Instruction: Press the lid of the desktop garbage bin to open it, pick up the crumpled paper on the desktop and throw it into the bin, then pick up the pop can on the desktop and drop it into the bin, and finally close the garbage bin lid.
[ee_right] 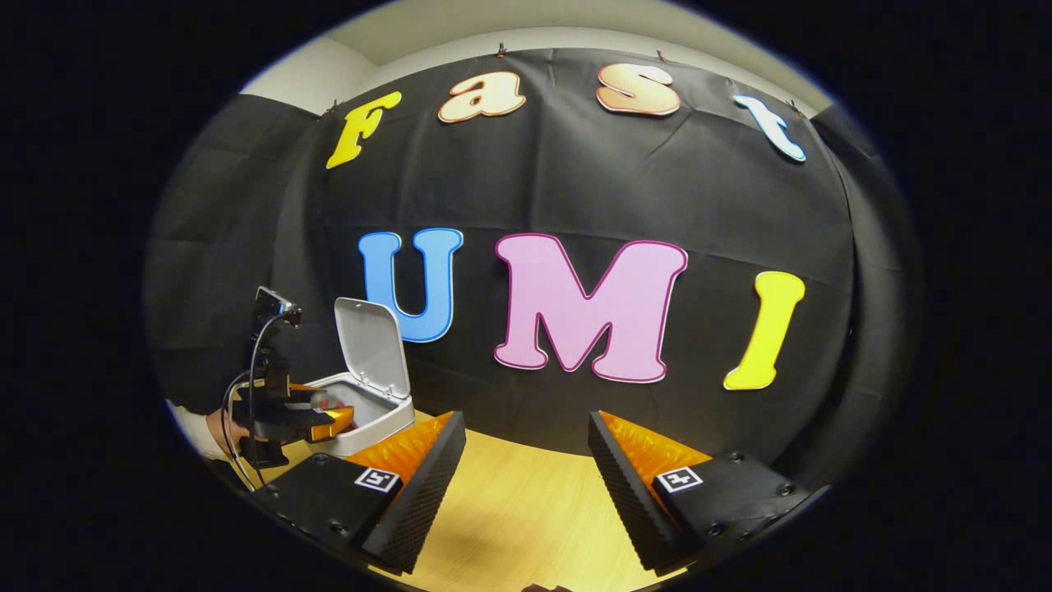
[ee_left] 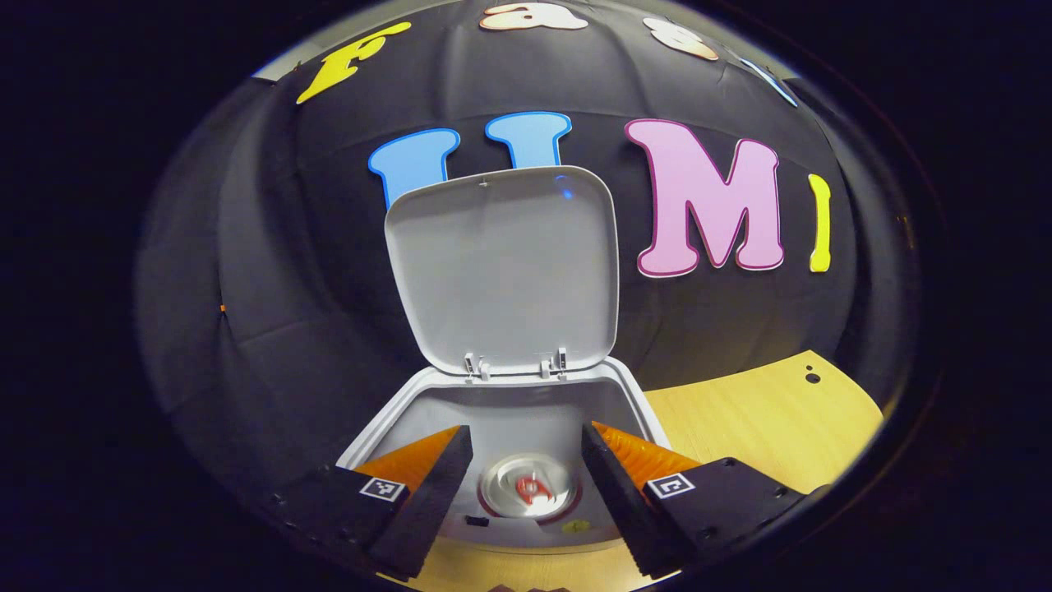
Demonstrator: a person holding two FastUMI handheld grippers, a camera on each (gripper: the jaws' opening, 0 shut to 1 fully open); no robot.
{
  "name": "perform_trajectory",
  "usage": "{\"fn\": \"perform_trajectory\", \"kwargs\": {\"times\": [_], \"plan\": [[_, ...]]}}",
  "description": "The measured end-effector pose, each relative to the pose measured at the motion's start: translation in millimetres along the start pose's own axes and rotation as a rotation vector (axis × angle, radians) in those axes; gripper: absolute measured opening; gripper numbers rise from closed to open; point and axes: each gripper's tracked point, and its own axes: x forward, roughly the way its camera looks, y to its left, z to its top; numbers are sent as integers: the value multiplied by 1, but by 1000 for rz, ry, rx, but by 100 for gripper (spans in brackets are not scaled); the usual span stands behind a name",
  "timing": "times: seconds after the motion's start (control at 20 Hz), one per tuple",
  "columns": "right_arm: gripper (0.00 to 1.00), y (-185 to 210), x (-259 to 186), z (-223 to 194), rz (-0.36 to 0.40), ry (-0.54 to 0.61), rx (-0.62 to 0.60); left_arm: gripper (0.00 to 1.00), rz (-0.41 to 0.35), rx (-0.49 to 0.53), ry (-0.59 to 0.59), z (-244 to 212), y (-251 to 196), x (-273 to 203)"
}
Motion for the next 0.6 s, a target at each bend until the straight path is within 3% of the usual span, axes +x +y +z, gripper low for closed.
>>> {"fn": "perform_trajectory", "kwargs": {"times": [0.3,0.6], "plan": [[97,-20,-9,-5,-30,5,6,94,26,34,-151,59,8,-3],[97,-26,-12,-16,12,10,16,94,27,-14,-269,134,0,-14]]}}
